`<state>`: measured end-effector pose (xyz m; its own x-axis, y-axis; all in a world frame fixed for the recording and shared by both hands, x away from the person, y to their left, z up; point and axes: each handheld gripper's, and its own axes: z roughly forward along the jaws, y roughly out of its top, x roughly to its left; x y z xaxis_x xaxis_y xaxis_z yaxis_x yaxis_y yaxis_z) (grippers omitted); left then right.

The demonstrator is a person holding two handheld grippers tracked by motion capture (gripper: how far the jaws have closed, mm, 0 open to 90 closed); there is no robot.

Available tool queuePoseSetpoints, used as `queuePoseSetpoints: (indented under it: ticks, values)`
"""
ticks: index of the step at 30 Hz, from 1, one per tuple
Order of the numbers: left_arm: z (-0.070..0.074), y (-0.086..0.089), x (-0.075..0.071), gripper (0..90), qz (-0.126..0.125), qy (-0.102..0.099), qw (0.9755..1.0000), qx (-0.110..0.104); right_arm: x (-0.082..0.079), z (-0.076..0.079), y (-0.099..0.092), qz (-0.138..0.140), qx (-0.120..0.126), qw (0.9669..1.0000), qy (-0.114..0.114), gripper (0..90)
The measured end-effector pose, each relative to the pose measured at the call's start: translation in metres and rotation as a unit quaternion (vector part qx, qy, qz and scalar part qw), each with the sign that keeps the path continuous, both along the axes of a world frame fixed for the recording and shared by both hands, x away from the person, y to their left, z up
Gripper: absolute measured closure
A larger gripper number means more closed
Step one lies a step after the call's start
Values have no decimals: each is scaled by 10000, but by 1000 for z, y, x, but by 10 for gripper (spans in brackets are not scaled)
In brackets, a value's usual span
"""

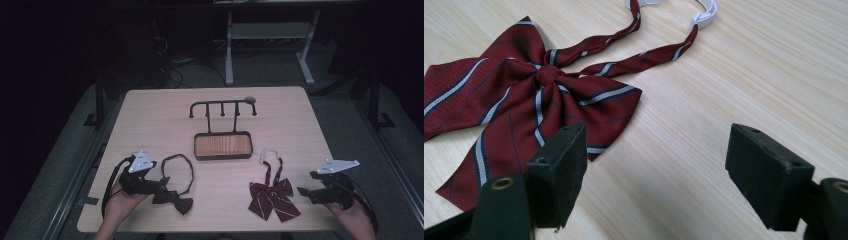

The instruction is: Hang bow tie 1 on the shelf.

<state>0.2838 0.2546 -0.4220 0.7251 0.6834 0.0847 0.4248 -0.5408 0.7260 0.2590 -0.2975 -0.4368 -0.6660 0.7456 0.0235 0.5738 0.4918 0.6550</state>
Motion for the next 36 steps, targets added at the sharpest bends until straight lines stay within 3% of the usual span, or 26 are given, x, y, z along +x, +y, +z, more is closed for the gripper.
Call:
queuePoseSetpoints:
  ticks: [9, 14, 18, 23, 30, 35, 36]
  values:
    - [-1, -1, -1, 277, -4, 49, 10000, 19, 1, 3, 7, 62, 19, 10000, 23, 247]
    - [-1, -2, -2, 277, -8, 41, 10000, -20, 0, 12, 17, 148, -27, 9999, 66, 247]
    - [0, -3, -3, 277, -22, 35, 10000, -40, 1, 26, 34, 320, 2, 9995, 61, 247]
    - [1, -3, -4, 277, -35, 18, 10000, -66, 5, 36, 49, 586, -163, 9981, 75, 246]
    - [4, -3, -6, 277, -63, -21, 9999, -126, 23, 51, 66, 837, -341, 9957, 214, 246]
    - [4, -2, -6, 277, -76, -53, 9999, -69, 37, 55, 70, 853, -422, 9950, 318, 246]
    - [4, -1, -6, 277, -41, -12, 9999, -161, 44, 56, 72, 856, -469, 9945, 374, 247]
